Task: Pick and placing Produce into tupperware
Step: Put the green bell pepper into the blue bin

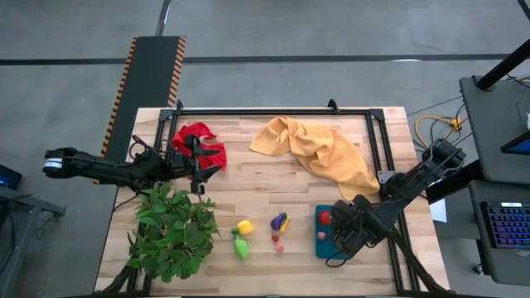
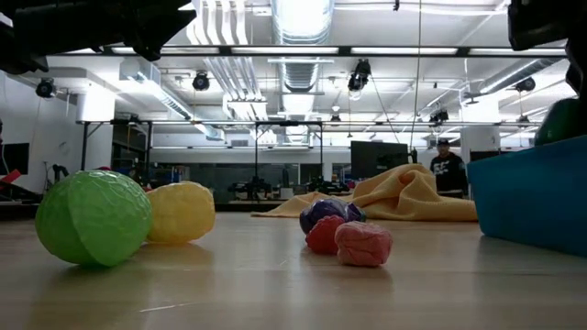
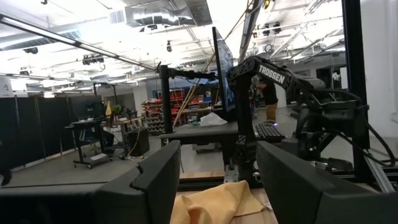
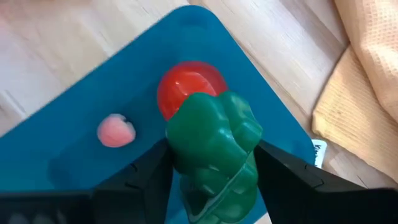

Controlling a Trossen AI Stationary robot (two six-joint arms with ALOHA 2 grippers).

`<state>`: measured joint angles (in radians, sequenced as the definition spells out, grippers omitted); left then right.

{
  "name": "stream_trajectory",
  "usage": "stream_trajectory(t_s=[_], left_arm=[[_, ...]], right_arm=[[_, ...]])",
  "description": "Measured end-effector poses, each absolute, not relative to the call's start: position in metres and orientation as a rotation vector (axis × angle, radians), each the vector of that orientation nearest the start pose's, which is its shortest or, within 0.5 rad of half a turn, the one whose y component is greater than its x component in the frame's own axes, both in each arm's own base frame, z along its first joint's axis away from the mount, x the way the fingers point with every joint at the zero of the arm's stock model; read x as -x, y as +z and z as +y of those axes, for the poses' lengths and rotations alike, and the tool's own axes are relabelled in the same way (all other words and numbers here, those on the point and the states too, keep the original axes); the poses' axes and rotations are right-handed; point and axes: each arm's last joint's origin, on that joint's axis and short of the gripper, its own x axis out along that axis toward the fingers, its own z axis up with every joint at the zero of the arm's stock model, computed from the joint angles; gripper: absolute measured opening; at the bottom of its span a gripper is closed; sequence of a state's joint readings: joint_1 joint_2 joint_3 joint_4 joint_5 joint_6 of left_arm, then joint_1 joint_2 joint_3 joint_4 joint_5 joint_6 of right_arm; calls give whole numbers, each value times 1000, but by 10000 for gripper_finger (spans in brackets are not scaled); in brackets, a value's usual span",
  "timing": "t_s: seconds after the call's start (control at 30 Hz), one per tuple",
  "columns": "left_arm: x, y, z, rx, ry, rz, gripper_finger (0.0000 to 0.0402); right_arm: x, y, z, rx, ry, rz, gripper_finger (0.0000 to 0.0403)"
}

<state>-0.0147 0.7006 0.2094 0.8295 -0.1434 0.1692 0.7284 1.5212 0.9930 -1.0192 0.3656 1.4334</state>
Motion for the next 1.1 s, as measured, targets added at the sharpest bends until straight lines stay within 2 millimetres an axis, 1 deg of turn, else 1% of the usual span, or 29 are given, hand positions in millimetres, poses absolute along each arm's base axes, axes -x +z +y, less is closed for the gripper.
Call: stream_trajectory(t_s=[0.23, 0.4, 0.77, 0.87, 1.1], left_arm=[[-154, 243, 2, -141, 155, -325, 196], [-154, 243, 2, -141, 155, -325, 196], [-154, 243, 2, -141, 155, -325, 196], [-154, 243, 2, -141, 155, -324, 196], [-154, 243, 2, -141, 156, -324, 196]], right_arm=[[-193, 198, 158, -403, -649, 1168, 196], [-193, 198, 158, -363, -618, 1184, 196], [-192, 198, 159, -344, -593, 1210, 198], [-192, 198, 159, -342, -586, 1222, 211], [-192, 198, 159, -328, -578, 1227, 269]])
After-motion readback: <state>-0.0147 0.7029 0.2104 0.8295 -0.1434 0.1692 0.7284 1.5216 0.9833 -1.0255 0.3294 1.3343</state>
